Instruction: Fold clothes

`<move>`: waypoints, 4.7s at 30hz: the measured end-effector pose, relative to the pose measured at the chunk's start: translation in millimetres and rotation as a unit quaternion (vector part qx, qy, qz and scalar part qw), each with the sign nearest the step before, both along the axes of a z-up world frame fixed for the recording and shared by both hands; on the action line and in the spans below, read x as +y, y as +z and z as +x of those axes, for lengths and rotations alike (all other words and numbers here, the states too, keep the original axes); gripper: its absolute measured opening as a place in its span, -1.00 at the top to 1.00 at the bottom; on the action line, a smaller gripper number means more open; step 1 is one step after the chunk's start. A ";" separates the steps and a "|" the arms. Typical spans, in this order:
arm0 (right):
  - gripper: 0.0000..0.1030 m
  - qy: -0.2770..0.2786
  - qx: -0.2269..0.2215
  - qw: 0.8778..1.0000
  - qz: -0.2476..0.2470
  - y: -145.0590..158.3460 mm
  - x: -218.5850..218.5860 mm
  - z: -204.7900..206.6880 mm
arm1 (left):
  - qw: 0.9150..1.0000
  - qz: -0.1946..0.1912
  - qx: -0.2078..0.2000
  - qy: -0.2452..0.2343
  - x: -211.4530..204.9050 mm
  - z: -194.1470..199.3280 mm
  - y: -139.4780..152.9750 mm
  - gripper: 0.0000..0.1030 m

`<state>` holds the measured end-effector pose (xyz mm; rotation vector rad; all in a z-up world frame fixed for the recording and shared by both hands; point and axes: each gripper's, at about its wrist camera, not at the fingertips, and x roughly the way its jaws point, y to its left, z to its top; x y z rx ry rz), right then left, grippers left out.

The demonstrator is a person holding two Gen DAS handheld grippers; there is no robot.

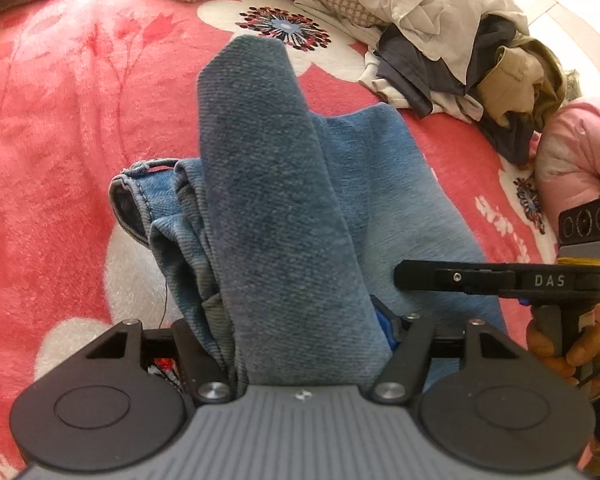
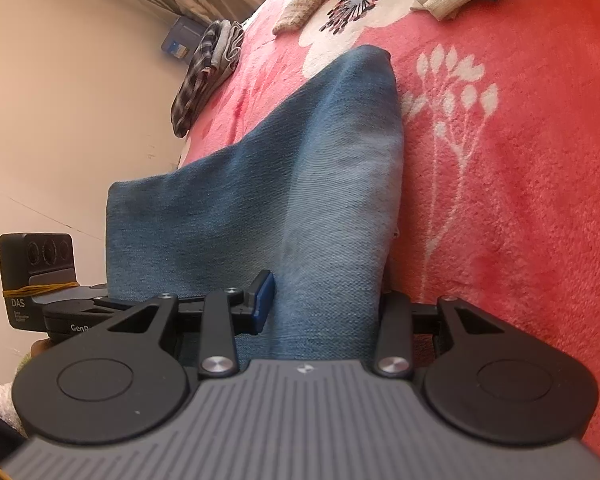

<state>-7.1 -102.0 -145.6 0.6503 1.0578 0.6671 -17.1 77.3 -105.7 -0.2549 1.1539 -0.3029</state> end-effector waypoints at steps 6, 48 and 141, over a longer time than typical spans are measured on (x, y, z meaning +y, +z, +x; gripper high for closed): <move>0.29 0.007 -0.018 1.000 -0.007 4.5 2.3 -2.8 | 1.000 0.027 -0.006 -0.002 -6.1 -3.0 6.2 -0.27; 0.29 0.012 -0.058 0.998 -0.017 30.8 17.4 -3.6 | 0.995 0.078 -0.053 -0.016 -13.1 -13.2 32.7 -0.21; 0.29 0.087 -0.108 0.990 0.034 55.3 86.7 84.7 | 0.984 0.089 -0.081 0.130 65.8 34.3 74.2 -0.12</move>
